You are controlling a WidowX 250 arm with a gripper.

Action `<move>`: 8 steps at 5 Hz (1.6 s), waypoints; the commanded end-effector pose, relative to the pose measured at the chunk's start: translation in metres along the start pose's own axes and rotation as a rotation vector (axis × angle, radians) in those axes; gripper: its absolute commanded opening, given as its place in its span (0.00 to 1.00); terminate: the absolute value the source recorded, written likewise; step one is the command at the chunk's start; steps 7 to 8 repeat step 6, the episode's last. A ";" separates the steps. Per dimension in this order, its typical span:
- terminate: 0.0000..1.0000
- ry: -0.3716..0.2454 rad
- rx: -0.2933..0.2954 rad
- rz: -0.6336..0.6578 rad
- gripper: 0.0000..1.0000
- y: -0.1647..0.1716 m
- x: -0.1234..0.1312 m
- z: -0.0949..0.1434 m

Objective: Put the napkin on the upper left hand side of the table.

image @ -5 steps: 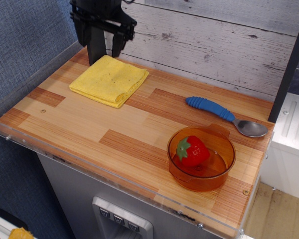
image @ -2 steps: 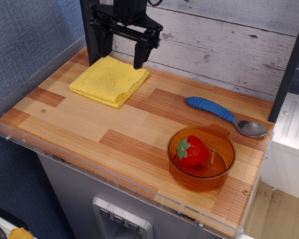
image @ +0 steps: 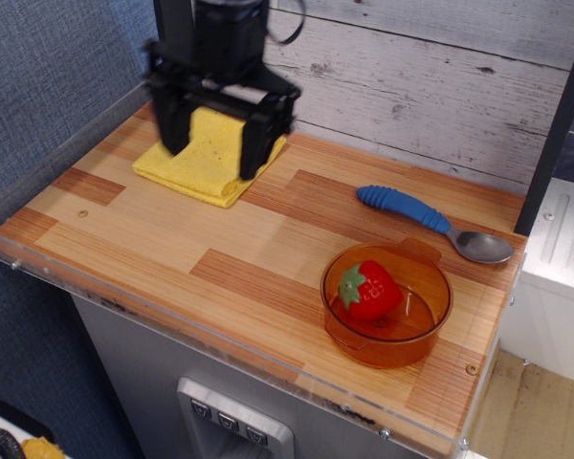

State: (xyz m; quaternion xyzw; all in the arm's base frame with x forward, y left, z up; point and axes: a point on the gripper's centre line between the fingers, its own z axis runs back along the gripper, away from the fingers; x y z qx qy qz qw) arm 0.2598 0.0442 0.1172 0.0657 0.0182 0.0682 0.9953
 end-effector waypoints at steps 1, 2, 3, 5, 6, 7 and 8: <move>0.00 -0.061 -0.011 -0.004 1.00 -0.021 -0.041 0.021; 0.00 -0.068 -0.040 -0.027 1.00 -0.024 -0.055 0.027; 0.00 -0.114 -0.086 -0.103 1.00 -0.037 -0.060 0.033; 0.00 -0.134 -0.087 -0.173 1.00 -0.051 -0.067 0.038; 1.00 -0.134 -0.087 -0.173 1.00 -0.051 -0.067 0.038; 1.00 -0.134 -0.087 -0.173 1.00 -0.051 -0.067 0.038; 1.00 -0.134 -0.087 -0.173 1.00 -0.051 -0.067 0.038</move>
